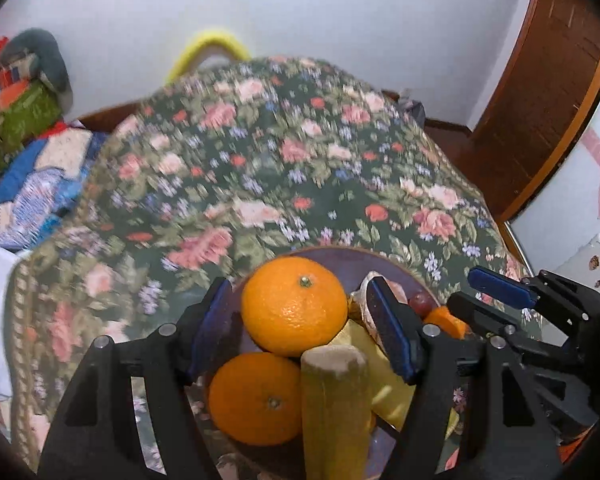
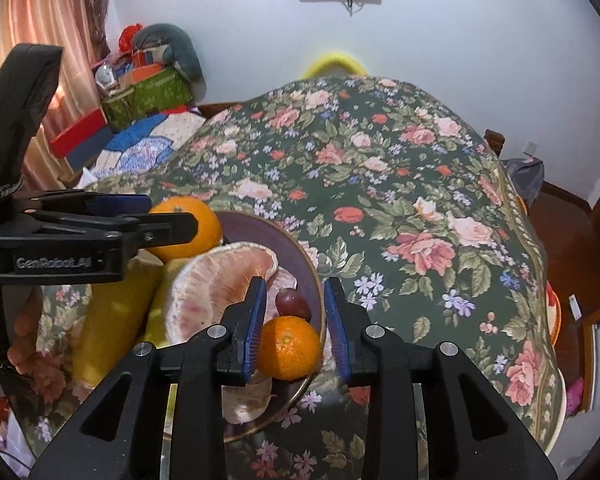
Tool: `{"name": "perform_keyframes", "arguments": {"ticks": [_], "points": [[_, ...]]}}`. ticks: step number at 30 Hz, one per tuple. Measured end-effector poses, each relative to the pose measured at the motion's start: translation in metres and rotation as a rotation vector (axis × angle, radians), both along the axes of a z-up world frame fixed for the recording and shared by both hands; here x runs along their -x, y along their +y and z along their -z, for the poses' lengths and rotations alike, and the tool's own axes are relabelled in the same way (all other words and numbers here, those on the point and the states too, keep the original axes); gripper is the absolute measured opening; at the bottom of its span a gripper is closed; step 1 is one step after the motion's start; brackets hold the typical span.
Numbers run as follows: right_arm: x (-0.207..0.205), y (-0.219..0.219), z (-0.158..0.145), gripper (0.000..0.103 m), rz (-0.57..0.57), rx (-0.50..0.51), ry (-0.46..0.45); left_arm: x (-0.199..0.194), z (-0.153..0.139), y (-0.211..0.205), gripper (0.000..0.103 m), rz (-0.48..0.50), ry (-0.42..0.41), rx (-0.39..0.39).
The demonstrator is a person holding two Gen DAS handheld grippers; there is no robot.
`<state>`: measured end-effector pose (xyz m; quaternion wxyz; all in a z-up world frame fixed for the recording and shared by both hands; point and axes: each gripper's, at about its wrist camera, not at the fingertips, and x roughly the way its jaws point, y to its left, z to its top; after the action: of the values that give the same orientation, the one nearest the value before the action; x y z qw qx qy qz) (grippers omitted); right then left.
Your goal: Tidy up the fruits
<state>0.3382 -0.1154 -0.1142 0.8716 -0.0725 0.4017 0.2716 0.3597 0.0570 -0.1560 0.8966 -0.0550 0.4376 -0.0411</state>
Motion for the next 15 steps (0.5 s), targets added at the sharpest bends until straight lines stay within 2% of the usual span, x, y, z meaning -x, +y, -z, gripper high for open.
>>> {"name": "perform_keyframes", "arguments": {"ticks": [8,15], "points": [[0.025,-0.01,-0.048,0.027,0.025,-0.063,-0.093,0.046,-0.055,-0.008,0.069,-0.012,-0.14,-0.054],[0.072,-0.023,-0.107,0.027,0.042,-0.132,-0.22,0.121,-0.116,-0.024,0.074,-0.024,-0.344,-0.105]]}}
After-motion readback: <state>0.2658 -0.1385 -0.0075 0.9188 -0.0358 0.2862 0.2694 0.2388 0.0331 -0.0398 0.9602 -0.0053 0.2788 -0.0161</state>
